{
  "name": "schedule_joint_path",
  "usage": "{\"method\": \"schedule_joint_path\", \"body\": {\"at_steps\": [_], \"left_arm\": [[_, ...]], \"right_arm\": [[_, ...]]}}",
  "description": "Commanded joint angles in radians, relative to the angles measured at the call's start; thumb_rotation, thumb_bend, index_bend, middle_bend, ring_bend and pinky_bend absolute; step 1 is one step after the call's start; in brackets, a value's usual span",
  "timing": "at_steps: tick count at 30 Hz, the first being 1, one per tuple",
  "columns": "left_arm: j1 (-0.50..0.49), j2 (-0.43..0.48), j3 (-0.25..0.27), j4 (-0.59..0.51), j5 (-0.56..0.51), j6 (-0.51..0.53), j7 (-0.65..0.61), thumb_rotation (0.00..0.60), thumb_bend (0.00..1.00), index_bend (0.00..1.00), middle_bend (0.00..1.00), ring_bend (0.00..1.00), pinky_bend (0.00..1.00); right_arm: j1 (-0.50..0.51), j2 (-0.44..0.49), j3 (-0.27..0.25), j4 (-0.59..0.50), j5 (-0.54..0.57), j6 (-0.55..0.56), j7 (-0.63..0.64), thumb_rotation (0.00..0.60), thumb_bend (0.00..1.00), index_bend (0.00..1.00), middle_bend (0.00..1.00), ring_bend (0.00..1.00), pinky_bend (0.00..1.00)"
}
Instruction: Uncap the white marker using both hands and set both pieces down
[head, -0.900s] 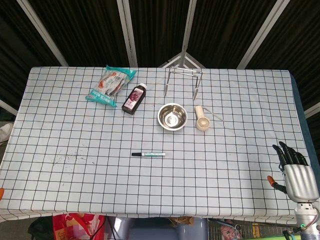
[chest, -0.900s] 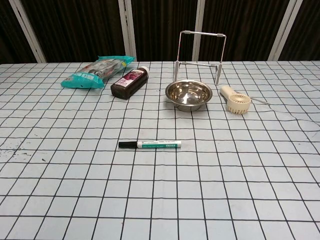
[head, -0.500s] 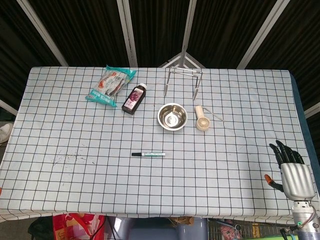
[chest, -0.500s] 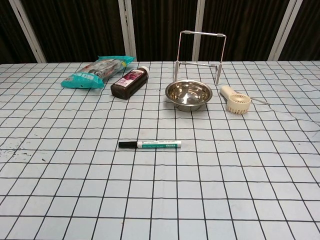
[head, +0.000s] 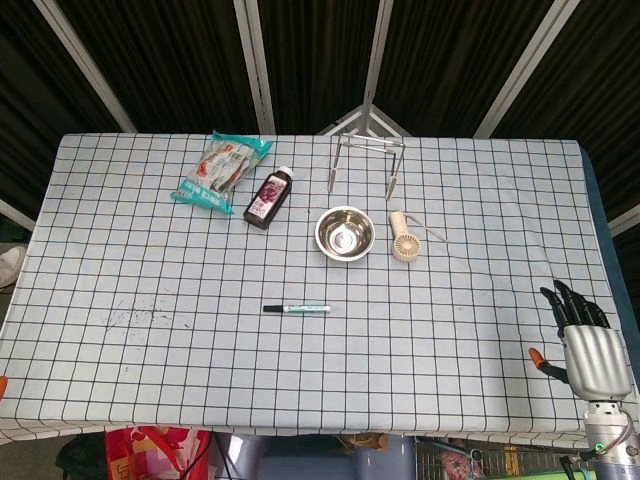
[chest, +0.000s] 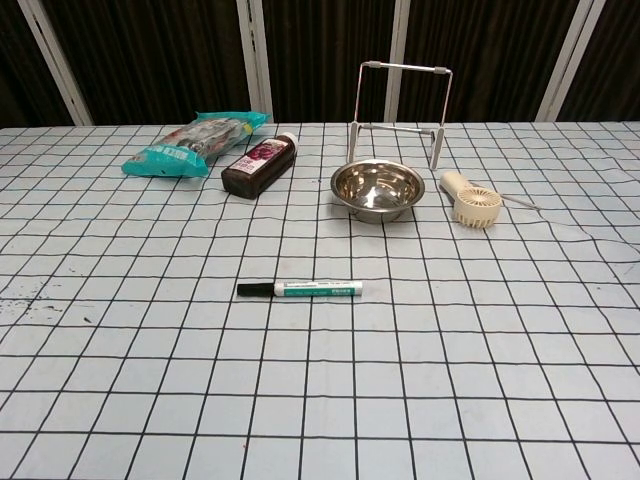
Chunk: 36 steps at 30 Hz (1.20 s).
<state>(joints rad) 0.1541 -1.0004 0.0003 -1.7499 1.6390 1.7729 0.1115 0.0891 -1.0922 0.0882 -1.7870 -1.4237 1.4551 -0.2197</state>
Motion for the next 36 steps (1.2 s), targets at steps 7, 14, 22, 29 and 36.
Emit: {"method": "schedule_joint_path", "body": {"at_steps": [7, 14, 22, 29, 36], "left_arm": [[0.003, 0.008, -0.003, 0.002, -0.004, 0.006, -0.022, 0.6, 0.41, 0.0, 0.0, 0.0, 0.09], [0.004, 0.005, -0.007, 0.019, -0.019, 0.004, -0.033, 0.6, 0.41, 0.0, 0.0, 0.0, 0.09], [-0.008, -0.007, -0.017, 0.052, -0.064, -0.035, -0.048, 0.6, 0.41, 0.0, 0.0, 0.0, 0.09], [-0.025, -0.016, -0.027, 0.064, -0.088, -0.066, -0.032, 0.6, 0.41, 0.0, 0.0, 0.0, 0.09], [-0.035, -0.024, -0.037, 0.073, -0.121, -0.09, -0.018, 0.6, 0.41, 0.0, 0.0, 0.0, 0.09]], "right_arm": [[0.08, -0.07, 0.043, -0.054, 0.053, -0.092, -0.024, 0.6, 0.23, 0.21, 0.1, 0.15, 0.11], [0.215, -0.197, 0.107, -0.108, 0.15, -0.206, -0.195, 0.6, 0.23, 0.24, 0.1, 0.15, 0.1], [0.394, -0.422, 0.186, -0.071, 0.328, -0.289, -0.393, 0.6, 0.23, 0.3, 0.1, 0.15, 0.09], [0.535, -0.623, 0.235, 0.051, 0.475, -0.327, -0.487, 0.6, 0.23, 0.33, 0.1, 0.15, 0.08], [0.633, -0.763, 0.255, 0.193, 0.551, -0.359, -0.496, 0.6, 0.23, 0.37, 0.1, 0.15, 0.07]]}}
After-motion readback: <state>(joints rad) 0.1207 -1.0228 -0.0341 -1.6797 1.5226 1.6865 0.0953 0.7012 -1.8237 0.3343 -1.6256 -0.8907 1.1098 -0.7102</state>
